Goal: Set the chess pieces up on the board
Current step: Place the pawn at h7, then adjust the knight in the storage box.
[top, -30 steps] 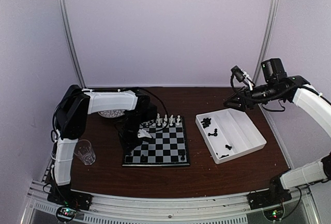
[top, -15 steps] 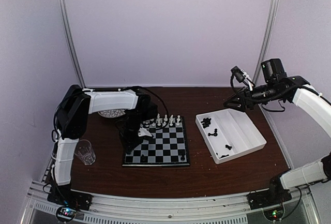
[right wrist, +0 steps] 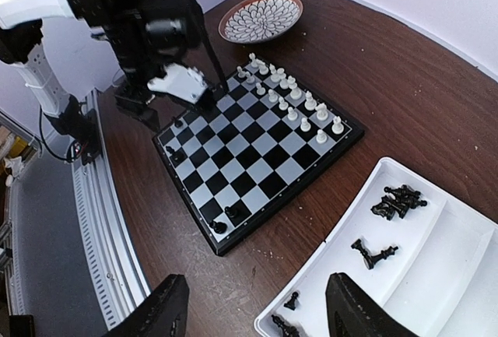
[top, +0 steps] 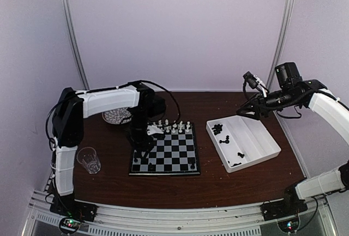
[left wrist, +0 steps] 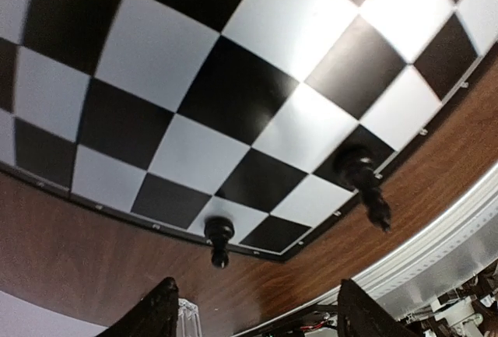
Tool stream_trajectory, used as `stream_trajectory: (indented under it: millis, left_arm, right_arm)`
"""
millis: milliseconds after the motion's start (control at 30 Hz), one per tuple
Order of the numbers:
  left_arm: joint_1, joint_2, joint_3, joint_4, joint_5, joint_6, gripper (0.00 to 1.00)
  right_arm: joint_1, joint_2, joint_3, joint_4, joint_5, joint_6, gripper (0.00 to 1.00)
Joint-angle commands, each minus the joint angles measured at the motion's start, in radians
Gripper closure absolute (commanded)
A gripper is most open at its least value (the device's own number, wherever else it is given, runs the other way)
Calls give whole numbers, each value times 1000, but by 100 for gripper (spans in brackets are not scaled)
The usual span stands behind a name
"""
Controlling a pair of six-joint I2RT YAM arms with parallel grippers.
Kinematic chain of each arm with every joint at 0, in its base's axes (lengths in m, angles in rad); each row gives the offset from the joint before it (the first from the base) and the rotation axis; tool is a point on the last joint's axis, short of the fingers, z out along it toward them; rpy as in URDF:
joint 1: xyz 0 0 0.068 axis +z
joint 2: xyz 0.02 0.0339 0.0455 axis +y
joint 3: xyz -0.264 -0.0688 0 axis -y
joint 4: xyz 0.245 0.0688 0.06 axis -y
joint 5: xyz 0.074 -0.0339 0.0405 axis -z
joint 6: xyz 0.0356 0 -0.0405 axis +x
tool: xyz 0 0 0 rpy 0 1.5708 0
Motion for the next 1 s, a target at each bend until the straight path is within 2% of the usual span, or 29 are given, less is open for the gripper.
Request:
stream_trajectory:
  millis: [0, 100, 233, 400, 467, 667, 800, 967]
  left_arm:
    - [6, -194, 71, -15, 46, -4, 31]
    - [3, -277, 115, 34, -3, -30, 33]
    - [-12, -399, 85, 213, -63, -62, 44]
    - [-52, -614, -208, 672, -92, -130, 30]
    - [-56, -685, -358, 868, -111, -224, 28]
    - [-64, -686, -421, 911, -200, -334, 23]
    - [-67, -696, -450, 932, -208, -377, 27]
    - [-68, -696, -434, 916, -159, -428, 31]
  right_arm:
    - [2, 1, 62, -156, 87, -145, 37]
    - [2, 46, 48, -261, 219, -304, 41]
    - [9, 116, -50, -284, 423, -446, 51]
    - [60, 204, -142, -230, 622, -480, 62]
    - [90, 246, -153, -212, 700, -466, 65]
    - [174, 332, -135, -188, 807, -401, 69]
    - [241, 382, -128, -168, 847, -364, 70]
    - [269, 446, -99, -153, 908, -324, 71]
